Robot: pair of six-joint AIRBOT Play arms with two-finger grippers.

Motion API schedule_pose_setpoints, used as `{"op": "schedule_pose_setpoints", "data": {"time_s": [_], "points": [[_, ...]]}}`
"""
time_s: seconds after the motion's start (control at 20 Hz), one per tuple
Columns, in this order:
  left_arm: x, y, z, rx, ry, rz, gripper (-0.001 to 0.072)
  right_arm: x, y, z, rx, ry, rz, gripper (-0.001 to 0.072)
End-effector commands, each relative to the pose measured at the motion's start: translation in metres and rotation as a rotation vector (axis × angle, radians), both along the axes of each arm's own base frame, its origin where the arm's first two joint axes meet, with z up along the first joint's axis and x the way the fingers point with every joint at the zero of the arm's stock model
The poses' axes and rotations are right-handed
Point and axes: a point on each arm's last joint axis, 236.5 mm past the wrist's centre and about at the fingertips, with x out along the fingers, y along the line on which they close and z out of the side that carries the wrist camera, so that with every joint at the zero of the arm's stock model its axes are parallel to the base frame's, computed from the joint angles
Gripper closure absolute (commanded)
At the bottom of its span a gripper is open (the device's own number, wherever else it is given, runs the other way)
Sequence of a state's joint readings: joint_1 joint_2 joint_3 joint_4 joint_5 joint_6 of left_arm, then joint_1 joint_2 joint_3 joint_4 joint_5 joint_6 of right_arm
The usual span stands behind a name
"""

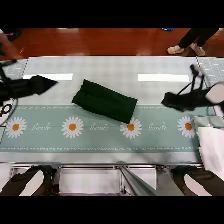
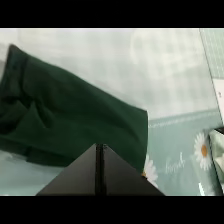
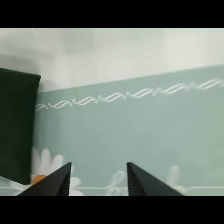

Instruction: Fold the shirts.

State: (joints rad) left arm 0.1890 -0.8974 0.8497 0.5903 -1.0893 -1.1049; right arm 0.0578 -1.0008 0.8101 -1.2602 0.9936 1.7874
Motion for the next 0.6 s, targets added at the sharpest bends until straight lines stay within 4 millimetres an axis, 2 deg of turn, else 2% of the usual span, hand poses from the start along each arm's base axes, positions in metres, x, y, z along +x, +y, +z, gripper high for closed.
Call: {"op": "schedule_pose_setpoints", "data": {"time_s": [0.0,0.15,0.25,0.4,0.55], "points": [[-0.010,-0.024,-0.030,-0.003,0.045,-0.037,0.0688,0.003,0.036,-0.048,0.241,-0.003,-0.114,0.0292],[-0.015,-0.034,-0.041,-0.005,0.074,-0.063,0.0688,0.016,0.072,-0.076,0.418,0.053,-0.099,0.0292],[-0.014,-0.034,-0.045,-0.006,0.086,-0.062,0.0688,0.017,0.091,-0.089,0.517,0.095,-0.087,0.0293],[-0.012,-0.033,-0.047,-0.006,0.091,-0.058,0.0688,0.017,0.116,-0.103,0.566,0.148,-0.029,0.0293],[-0.009,-0.032,-0.047,-0.004,0.084,-0.047,0.0689,0.028,0.139,-0.104,0.565,0.148,0.033,0.0293]]}}
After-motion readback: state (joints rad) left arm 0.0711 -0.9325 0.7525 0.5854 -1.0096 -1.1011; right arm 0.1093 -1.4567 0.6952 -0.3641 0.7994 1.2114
